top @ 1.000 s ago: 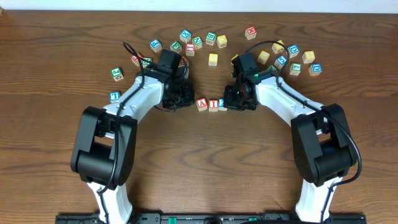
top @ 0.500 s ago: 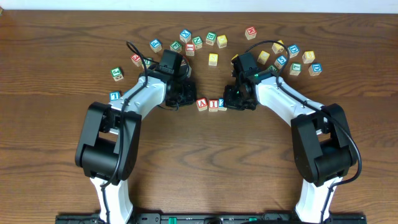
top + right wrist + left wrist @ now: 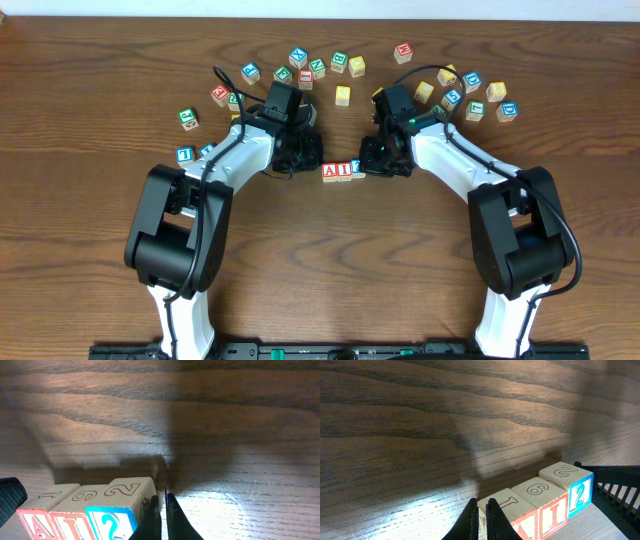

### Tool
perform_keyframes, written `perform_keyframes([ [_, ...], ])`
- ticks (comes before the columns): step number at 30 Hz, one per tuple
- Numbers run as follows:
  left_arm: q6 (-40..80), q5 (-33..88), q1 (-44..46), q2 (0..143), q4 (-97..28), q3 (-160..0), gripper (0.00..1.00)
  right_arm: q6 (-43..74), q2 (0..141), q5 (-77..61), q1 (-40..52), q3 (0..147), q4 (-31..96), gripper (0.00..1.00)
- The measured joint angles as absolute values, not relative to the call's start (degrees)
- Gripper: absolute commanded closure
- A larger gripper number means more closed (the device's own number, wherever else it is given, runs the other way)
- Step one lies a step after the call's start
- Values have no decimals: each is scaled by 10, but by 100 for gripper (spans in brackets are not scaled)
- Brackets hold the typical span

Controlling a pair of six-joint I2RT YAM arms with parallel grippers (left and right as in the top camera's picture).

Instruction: Spell out AI2

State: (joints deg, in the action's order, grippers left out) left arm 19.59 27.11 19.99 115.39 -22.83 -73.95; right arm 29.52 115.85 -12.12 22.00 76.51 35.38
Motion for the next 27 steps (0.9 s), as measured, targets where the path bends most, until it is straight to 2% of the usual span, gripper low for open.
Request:
perform_keyframes([
  [6, 195, 271, 200, 1154, -228, -740, 92, 287, 1159, -122, 220, 765, 354, 99],
  [17, 194, 271, 200, 1154, -228, -740, 92, 194, 1159, -168, 225, 765, 346, 99],
  [27, 194, 266, 183, 1154, -230, -740, 93, 173, 1159, -158, 213, 778, 362, 99],
])
